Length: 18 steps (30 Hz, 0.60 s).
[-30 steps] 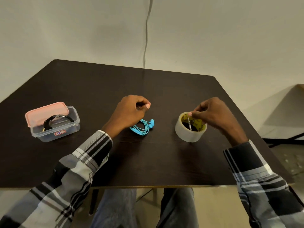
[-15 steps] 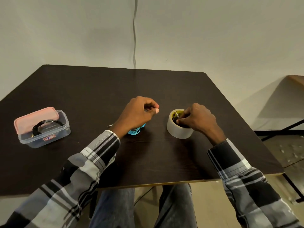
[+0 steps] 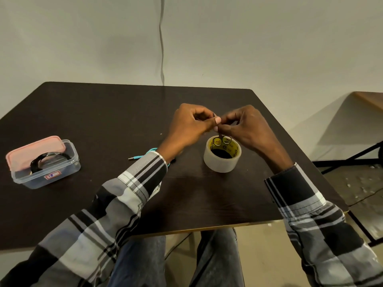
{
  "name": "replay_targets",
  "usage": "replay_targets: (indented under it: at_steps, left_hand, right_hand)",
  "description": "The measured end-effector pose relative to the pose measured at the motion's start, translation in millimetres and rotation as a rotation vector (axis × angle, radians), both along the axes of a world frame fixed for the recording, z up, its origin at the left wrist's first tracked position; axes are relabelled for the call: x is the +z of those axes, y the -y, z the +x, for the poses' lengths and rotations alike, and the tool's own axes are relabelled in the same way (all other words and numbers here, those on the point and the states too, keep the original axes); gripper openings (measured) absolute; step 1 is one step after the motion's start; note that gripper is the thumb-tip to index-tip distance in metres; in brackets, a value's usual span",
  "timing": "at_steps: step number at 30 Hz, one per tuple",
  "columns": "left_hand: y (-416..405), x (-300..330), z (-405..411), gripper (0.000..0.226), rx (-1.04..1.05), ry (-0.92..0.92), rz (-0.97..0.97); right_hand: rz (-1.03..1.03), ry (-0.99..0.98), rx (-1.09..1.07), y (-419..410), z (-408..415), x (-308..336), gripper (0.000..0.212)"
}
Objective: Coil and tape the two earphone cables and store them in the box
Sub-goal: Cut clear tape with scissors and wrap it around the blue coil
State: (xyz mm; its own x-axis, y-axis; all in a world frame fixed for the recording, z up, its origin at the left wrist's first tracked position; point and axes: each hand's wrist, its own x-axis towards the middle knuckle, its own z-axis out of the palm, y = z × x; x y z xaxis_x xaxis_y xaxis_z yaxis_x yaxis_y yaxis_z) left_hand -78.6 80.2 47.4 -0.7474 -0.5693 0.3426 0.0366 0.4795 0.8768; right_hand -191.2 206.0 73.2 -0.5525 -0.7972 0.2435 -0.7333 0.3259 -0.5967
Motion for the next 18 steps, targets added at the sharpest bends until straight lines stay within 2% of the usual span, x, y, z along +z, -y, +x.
replay_targets:
  at_steps: [3, 6, 10, 15, 18]
  left_hand:
    - [-0.8, 4.4, -1.5, 0.015, 0.057, -0.077, 0.216]
    - [0.0, 9.8, -1.0, 0.017, 0.084, -0.089, 0.347]
    - [2.9, 7.6, -1.0, 0.014, 0.076, -0.059, 0.393]
    - [6.4, -0.9, 0.0, 0.009, 0.014, -0.041, 0.465]
    - [7.2, -4.7, 0.5, 0.017, -0.1, -0.008, 0.471]
  right_hand:
    - [-0.052, -0.08, -0.037, -7.0, -3.1, -4.1, 0.022]
    - [-0.041, -0.066, 0.006, -10.2, 1.5, -7.0, 0.027]
    - [0.0, -0.026, 0.021, -10.6, 5.2, -12.8, 0.032]
    - [0.098, 0.063, 0.032, -7.8, 6.5, -14.6, 0.018]
    - [0.208, -0.034, -0.029, -7.4, 4.8, -18.2, 0.014]
